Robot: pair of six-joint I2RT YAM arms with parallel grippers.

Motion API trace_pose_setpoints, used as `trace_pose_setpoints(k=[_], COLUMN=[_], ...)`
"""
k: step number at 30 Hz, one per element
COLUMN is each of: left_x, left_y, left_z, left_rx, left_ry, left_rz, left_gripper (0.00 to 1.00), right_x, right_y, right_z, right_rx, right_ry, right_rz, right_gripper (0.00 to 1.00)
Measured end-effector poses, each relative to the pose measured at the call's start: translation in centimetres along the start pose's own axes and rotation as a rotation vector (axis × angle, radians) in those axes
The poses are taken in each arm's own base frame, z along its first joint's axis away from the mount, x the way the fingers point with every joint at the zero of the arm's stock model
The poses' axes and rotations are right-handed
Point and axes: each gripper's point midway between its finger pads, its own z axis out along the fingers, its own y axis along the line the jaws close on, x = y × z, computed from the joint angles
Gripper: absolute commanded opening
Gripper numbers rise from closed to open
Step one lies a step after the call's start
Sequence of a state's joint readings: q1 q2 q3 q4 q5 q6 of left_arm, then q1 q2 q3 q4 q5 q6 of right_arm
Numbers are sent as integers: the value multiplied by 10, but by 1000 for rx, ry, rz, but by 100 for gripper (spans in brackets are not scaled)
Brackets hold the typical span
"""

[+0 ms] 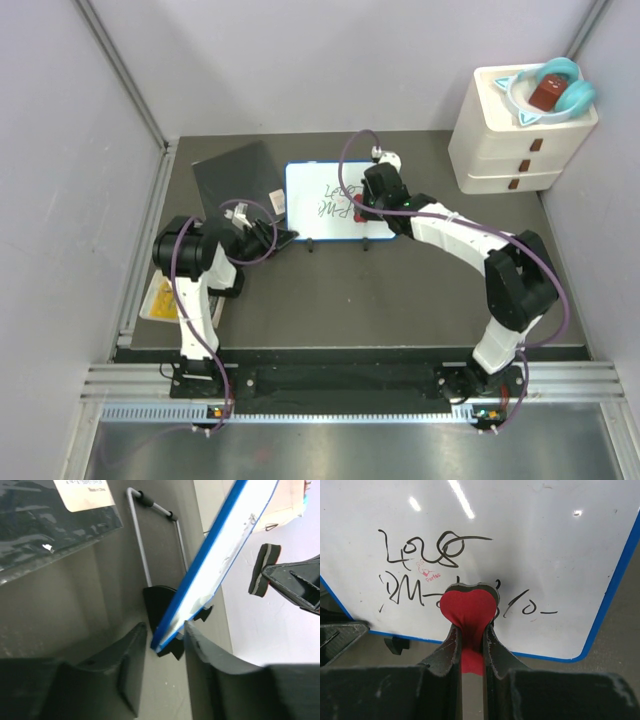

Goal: Erase the whiteboard

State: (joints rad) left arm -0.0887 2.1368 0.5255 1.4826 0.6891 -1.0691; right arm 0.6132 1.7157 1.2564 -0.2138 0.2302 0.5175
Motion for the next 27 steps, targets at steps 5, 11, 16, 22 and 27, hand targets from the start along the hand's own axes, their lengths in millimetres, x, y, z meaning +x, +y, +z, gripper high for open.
trace_pose_setpoints(k=[5, 11, 16, 22, 27], left_x=[-1, 0, 1, 2, 3], left_y=[6, 6, 5, 4, 4], left_z=[5, 5, 4, 4, 4], left_rx=[-1, 3, 6, 11, 14], left_ry=[7, 14, 19, 26, 29], left_rz=[-5, 1, 2, 2, 3], left_gripper=[26, 21, 19, 18, 18], right_x=[0, -2, -2, 14, 7], right_y=[-2, -4, -9, -22, -16], right_z=[1, 1, 4, 29, 39], right_rx=[9, 19, 50, 122, 127], right_ry=[-6, -15, -25, 10, -12], right_rz=[0, 0, -1, -28, -35], right_gripper=[0, 0, 0, 0, 0])
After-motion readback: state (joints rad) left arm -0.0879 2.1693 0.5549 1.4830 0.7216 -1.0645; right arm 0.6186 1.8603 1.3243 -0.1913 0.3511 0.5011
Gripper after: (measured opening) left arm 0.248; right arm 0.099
